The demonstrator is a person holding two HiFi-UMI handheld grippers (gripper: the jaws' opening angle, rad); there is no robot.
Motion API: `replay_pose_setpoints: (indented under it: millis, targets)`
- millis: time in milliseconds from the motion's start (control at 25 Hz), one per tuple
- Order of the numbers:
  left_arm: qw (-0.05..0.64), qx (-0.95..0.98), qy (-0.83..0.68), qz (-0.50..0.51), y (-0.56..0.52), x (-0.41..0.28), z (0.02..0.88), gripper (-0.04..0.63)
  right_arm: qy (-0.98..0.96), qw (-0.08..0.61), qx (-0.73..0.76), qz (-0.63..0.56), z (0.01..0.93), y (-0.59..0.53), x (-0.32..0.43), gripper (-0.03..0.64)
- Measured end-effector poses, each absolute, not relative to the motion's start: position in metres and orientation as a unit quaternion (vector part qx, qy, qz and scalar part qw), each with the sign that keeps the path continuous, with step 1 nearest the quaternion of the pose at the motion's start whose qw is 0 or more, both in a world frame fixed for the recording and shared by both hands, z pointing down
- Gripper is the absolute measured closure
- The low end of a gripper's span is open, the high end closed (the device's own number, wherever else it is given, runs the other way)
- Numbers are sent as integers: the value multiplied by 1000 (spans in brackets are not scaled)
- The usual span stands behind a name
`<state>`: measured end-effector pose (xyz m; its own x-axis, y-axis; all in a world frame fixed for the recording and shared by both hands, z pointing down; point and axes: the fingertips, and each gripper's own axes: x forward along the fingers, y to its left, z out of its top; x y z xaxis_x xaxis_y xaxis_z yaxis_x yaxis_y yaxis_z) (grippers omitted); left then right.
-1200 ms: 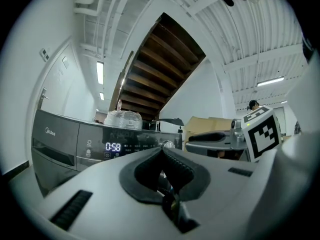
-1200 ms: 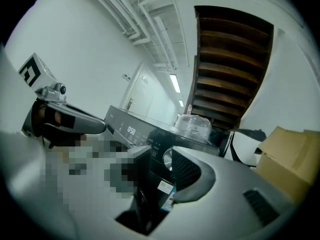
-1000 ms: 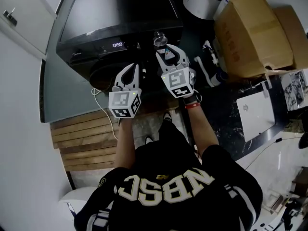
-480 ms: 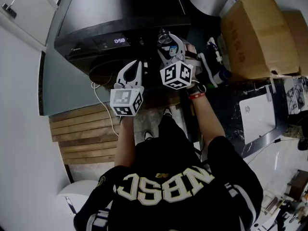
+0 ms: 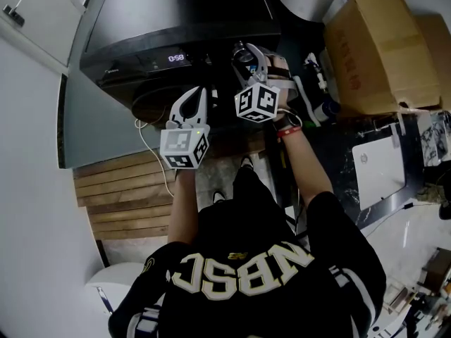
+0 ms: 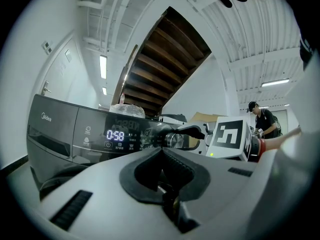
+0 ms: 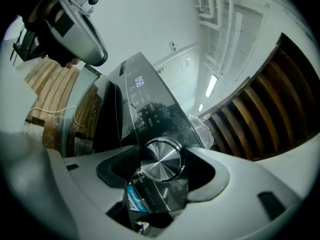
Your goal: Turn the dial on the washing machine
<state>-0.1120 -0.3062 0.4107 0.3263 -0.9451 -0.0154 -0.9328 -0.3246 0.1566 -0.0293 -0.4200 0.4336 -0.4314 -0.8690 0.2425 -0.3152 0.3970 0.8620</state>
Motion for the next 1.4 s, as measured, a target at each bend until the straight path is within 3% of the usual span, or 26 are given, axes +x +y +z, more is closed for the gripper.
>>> replay_pose_setpoints:
  millis: [1400]
  targets:
    - [64,809,-580,-66,-301,-114,411,586,-742,373,398,-390,435,-421,-27,336]
